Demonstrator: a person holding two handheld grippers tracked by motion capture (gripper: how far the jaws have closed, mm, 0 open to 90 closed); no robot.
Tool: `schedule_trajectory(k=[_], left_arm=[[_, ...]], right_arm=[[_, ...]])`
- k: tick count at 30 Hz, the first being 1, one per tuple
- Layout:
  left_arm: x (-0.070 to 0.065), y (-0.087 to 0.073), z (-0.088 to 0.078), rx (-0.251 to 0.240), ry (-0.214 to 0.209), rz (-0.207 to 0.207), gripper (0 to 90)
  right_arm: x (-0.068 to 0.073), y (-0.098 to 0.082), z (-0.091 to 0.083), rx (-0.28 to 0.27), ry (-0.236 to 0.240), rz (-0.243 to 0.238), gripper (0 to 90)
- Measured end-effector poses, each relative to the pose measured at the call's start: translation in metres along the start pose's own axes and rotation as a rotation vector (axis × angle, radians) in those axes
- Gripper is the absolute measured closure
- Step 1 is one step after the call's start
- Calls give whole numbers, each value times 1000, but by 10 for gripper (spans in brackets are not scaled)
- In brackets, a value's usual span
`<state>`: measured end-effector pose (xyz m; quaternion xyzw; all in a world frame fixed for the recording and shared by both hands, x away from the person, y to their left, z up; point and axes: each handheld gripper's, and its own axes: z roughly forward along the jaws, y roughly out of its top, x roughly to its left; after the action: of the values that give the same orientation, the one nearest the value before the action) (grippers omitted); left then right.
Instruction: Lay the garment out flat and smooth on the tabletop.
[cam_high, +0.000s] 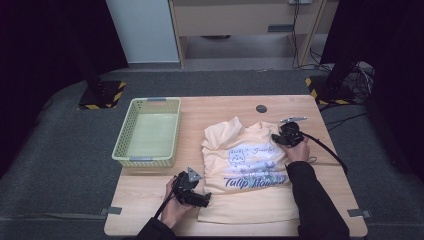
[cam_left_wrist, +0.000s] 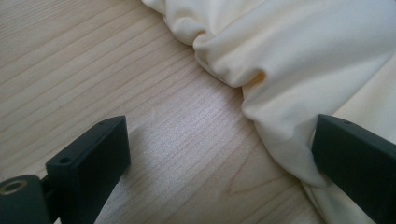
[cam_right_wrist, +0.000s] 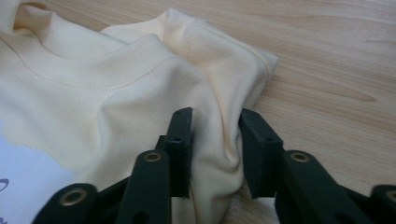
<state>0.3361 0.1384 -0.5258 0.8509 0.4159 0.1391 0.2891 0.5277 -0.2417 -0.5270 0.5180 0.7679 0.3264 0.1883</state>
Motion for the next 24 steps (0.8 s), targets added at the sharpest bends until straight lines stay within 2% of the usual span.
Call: schedule_trajectory(k=[3, 5, 10, 16, 21, 24], left_arm=[[0, 0, 0, 0, 0, 0, 37], [0, 0, 0, 0, 1, 0, 37], [0, 0, 0, 0, 0, 1, 35], [0, 0, 0, -1, 1, -1, 34], [0, 0, 1, -1, 2, -2, 34], [0, 0, 1, -1, 2, -1, 33]], right_arm=[[1, 0, 0, 2, 8, 19, 769], [1, 0, -1, 2, 5, 27, 802], [1, 1, -7, -34, 7, 30, 820], [-3, 9, -27, -110, 49, 53, 822], [2, 17, -42, -151, 84, 28, 822], [11, 22, -51, -171, 105, -2, 822]])
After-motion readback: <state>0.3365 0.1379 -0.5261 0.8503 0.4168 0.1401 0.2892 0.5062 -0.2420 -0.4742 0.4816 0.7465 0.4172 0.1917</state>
